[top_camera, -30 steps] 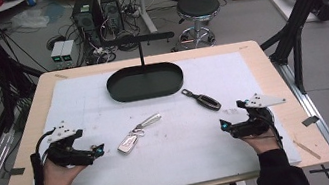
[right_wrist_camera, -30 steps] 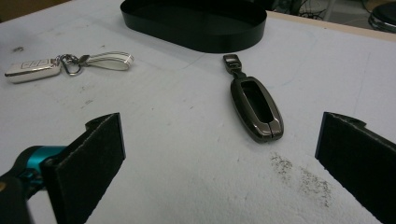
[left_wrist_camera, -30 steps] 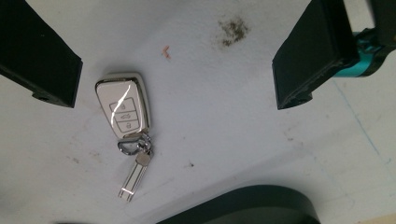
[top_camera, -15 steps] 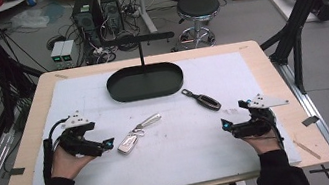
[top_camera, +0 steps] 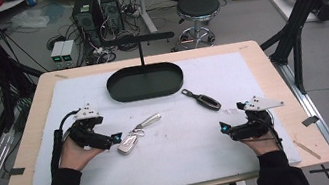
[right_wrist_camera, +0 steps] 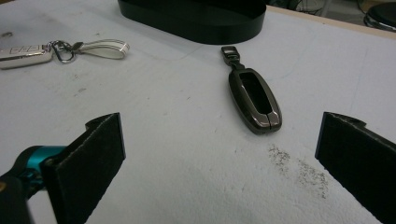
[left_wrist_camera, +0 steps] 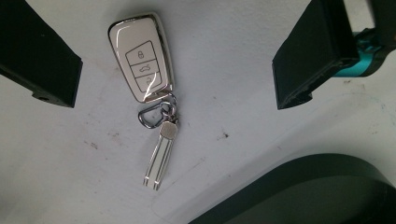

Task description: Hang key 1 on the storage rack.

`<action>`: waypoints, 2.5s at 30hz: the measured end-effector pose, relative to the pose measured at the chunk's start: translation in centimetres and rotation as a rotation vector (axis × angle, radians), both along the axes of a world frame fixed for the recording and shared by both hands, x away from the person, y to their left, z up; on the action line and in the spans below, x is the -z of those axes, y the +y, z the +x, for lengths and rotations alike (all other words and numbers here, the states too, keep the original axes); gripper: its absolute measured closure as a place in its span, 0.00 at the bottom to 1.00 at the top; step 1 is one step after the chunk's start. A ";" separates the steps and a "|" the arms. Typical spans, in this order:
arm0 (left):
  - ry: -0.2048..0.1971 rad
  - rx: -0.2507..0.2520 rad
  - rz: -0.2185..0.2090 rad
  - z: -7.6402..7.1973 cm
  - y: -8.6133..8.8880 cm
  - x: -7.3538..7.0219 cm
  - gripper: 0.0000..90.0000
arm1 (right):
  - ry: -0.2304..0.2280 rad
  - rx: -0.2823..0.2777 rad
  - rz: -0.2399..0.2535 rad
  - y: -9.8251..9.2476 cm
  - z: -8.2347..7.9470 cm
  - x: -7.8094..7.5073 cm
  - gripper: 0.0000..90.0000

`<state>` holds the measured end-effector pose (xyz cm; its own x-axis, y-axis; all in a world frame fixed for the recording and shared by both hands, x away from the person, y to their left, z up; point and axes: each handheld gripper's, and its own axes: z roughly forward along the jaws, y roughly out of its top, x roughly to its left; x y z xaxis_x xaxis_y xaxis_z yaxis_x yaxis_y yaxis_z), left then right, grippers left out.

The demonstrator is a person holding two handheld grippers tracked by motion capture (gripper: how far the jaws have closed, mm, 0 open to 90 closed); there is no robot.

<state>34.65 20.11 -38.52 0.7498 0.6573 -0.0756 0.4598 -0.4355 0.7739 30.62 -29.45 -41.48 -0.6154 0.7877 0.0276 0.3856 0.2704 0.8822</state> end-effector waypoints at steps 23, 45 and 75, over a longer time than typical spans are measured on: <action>0.024 0.094 0.069 3.2 -5.2 -0.1 0.02 | 0.009 -0.003 0.002 -0.1 0.1 -0.1 0.01; 0.153 0.190 0.169 5.5 -9.3 3.4 0.08 | 0.008 -0.003 -0.010 0.1 0.1 0.0 0.01; 0.081 0.162 0.244 6.5 -11.5 4.4 0.64 | -0.008 0.004 -0.029 0.1 -0.2 0.0 0.01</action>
<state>41.14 8.65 -42.90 0.8444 0.5356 0.0061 0.4248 -0.6767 0.6013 30.43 -29.32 -41.45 -0.6127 0.7903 0.0003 0.3800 0.2942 0.8770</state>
